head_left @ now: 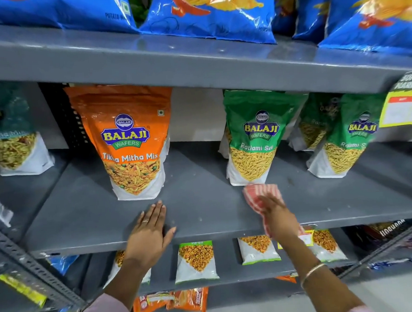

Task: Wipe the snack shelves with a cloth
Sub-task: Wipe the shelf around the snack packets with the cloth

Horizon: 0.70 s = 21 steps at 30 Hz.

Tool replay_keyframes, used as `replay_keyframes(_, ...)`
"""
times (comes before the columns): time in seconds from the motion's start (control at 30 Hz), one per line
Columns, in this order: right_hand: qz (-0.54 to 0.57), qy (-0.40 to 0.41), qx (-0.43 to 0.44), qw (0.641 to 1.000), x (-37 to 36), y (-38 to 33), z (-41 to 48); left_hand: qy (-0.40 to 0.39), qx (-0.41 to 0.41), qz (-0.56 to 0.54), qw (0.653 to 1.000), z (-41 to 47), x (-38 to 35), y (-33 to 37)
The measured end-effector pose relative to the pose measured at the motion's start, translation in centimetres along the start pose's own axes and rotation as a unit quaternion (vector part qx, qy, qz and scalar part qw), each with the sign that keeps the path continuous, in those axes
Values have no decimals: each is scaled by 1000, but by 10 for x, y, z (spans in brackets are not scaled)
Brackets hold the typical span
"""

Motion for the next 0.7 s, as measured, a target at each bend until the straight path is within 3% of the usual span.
replay_keyframes(0.07, 81, 32, -138, 987, 22, 27, -10, -3, -1, -1, 1000, 0, 0, 1)
replay_keyframes(0.13, 143, 69, -165, 974, 31, 28, -15, 3, 1, -6, 1000, 0, -3, -1)
replay_keyframes(0.2, 90, 42, -51, 994, 31, -24, -30, 11, 7, -7, 1000, 0, -3, -3)
replay_keyframes(0.27, 47, 65, 102, 992, 4, -76, -33, 18, 7, -12, 1000, -1, -2, -3)
replay_keyframes(0.3, 53, 15, 155, 986, -14, -100, -36, 17, 10, -17, 1000, -1, -2, -4)
replay_keyframes(0.37, 32, 17, 125, 991, -23, -112, -30, 28, 15, -18, 999, -3, -1, -5)
replay_keyframes(0.6, 14, 21, -25, 999, -6, 29, 2, 80, 38, -44, 995, -4, 4, 3)
replay_keyframes(0.7, 43, 40, -54, 997, 12, 87, 10, 105, 38, -38, 993, 8, 10, 46)
Point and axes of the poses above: each hand's wrist, its own z-axis towards the middle knuckle, its own x-axis out of the back of the hand, y = z × x, the point moved 4 cm from there along z, towards the middle knuckle, and after that the axes turned 6 degrees about -z, right-handed, at the moved point
